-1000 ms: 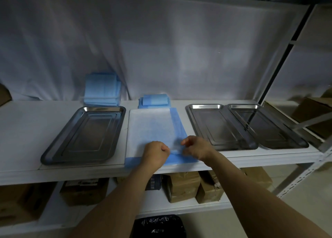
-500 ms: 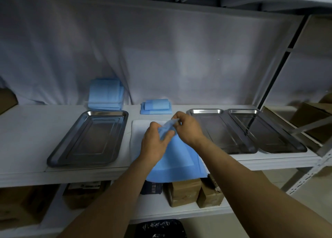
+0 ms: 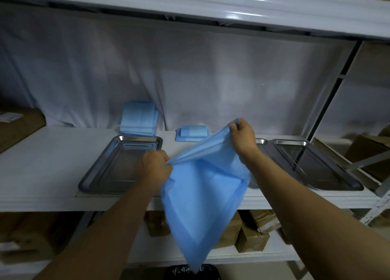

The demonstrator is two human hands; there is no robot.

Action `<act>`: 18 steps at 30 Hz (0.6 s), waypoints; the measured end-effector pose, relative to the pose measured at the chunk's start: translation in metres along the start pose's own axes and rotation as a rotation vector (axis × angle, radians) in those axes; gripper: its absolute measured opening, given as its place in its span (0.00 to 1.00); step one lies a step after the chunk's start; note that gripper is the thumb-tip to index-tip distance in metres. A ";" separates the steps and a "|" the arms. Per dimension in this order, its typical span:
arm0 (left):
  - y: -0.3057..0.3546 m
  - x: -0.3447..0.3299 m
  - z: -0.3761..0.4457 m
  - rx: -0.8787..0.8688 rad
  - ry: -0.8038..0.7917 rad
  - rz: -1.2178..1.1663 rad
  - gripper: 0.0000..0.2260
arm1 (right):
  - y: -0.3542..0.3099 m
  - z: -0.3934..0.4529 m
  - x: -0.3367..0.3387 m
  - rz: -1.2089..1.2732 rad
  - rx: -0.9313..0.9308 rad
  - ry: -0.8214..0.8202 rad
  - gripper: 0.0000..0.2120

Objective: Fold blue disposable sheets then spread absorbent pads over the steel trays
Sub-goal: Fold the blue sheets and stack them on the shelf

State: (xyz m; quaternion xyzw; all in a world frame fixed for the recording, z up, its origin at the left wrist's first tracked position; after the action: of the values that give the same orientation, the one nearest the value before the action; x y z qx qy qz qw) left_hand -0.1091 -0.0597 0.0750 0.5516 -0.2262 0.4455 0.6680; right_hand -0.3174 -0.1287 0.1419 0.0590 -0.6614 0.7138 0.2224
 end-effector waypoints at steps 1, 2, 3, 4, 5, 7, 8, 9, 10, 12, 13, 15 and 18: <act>-0.001 0.004 0.000 0.009 -0.012 0.002 0.05 | -0.001 0.000 0.002 0.012 -0.007 -0.031 0.10; -0.001 0.008 -0.001 0.021 -0.014 0.005 0.05 | -0.003 -0.002 0.003 0.028 -0.012 -0.105 0.09; 0.000 0.011 -0.001 0.037 -0.017 0.005 0.06 | -0.005 -0.006 0.004 0.030 -0.022 -0.220 0.10; 0.001 0.013 -0.001 0.046 -0.029 0.005 0.07 | -0.006 -0.010 0.003 -0.042 -0.029 -0.352 0.16; 0.003 0.013 0.000 0.056 -0.048 -0.003 0.09 | -0.007 -0.015 0.003 -0.226 -0.004 -0.459 0.21; 0.008 0.014 0.002 0.066 -0.069 -0.055 0.10 | -0.004 -0.023 -0.001 -0.745 0.113 -0.494 0.24; 0.012 0.014 0.003 0.063 -0.070 -0.092 0.10 | -0.003 -0.025 -0.001 -0.924 0.160 -0.426 0.20; 0.015 0.014 0.004 0.068 -0.057 -0.140 0.09 | -0.005 -0.026 0.000 -0.974 0.163 -0.351 0.16; 0.017 0.014 0.007 0.083 -0.047 -0.193 0.08 | -0.008 -0.027 0.002 -0.937 0.140 -0.285 0.12; 0.022 0.019 0.009 0.100 -0.073 -0.263 0.08 | -0.010 -0.023 0.006 -0.831 0.125 -0.164 0.11; 0.027 0.023 0.009 0.090 -0.117 -0.291 0.09 | -0.012 -0.020 0.008 -0.776 0.104 -0.130 0.12; 0.037 0.031 0.008 0.050 -0.231 -0.384 0.10 | -0.014 -0.014 0.013 -0.580 0.046 -0.078 0.12; 0.051 0.037 -0.002 0.007 -0.470 -0.321 0.05 | -0.021 -0.014 0.015 -0.150 -0.068 -0.077 0.10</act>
State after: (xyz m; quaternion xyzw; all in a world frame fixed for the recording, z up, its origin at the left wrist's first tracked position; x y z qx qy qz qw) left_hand -0.1345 -0.0455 0.1311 0.6708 -0.2830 0.1949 0.6572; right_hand -0.3195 -0.1106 0.1655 0.1283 -0.6871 0.6695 0.2514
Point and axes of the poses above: each hand's wrist, its own z-axis towards the middle knuckle, its own x-axis out of the back of the hand, y = z × x, the point moved 2 cm from there along z, towards the middle knuckle, and after that the axes turned 14 degrees about -x, right-handed, at the moved point
